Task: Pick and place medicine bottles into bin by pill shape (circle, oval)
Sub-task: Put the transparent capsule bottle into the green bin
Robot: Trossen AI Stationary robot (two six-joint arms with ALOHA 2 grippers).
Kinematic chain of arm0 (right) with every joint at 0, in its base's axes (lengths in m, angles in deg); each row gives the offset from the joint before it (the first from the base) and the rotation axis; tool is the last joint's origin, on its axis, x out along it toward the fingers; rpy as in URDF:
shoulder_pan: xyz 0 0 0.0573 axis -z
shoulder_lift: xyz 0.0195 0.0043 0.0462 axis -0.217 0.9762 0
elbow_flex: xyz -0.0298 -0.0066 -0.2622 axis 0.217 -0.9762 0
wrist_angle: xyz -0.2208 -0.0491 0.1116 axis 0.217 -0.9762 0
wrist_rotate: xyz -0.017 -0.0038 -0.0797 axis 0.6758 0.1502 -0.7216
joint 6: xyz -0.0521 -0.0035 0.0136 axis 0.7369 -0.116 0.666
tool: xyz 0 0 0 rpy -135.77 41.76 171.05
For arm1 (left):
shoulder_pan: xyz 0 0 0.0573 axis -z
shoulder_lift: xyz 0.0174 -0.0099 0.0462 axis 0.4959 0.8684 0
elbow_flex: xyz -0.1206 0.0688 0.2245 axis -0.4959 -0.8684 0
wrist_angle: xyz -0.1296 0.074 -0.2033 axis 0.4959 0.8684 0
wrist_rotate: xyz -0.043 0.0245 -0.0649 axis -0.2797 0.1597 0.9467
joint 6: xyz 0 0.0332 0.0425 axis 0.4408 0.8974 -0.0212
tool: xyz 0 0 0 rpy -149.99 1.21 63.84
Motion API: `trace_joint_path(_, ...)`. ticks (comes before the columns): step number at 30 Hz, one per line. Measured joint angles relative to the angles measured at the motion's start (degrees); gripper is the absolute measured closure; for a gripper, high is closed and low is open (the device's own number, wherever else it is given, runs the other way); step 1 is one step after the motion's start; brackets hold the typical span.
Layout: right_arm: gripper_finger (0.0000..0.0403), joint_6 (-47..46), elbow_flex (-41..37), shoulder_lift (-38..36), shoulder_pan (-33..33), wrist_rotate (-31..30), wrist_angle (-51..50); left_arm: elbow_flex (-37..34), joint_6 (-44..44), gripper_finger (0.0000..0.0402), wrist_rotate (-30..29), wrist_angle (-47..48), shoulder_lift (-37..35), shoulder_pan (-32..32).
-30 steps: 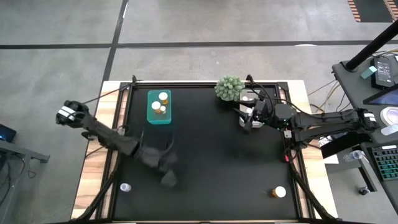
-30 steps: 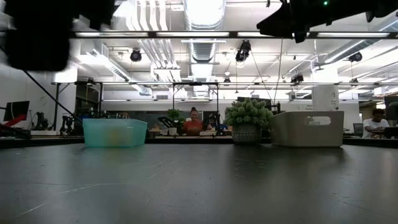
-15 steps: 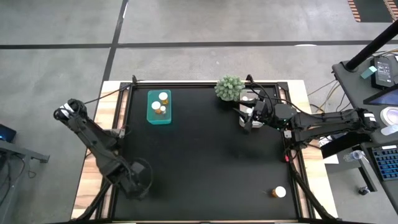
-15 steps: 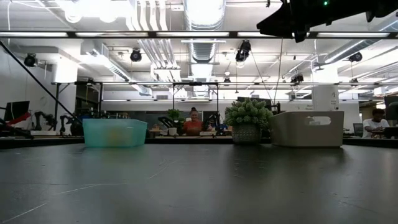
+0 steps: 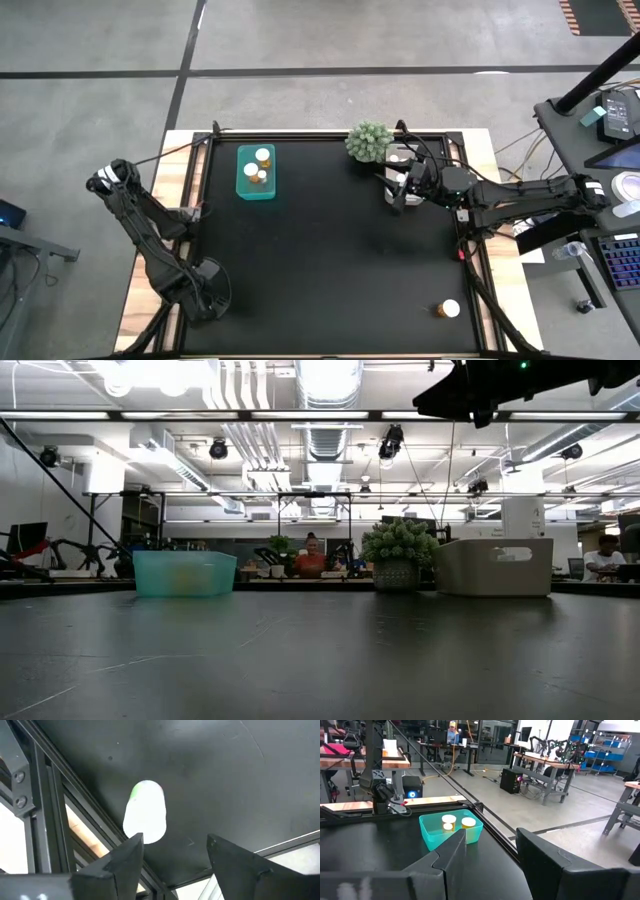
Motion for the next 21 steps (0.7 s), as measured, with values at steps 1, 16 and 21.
trace_joint_path(1,0.0239,0.04,0.00,0.00,0.00,0.01,0.00,-0.16,0.02,0.0192,0.00,0.06,0.00,0.01)
trace_joint_path(16,0.0239,0.09,0.00,0.00,0.00,0.02,-0.02,-8.42,1.74,0.0126,-0.18,-10.00,0.00,1.36)
trace_joint_path(21,0.0239,0.09,0.00,0.00,0.00,0.00,-0.02,-10.48,1.70,0.0146,0.46,-10.78,0.02,1.36)
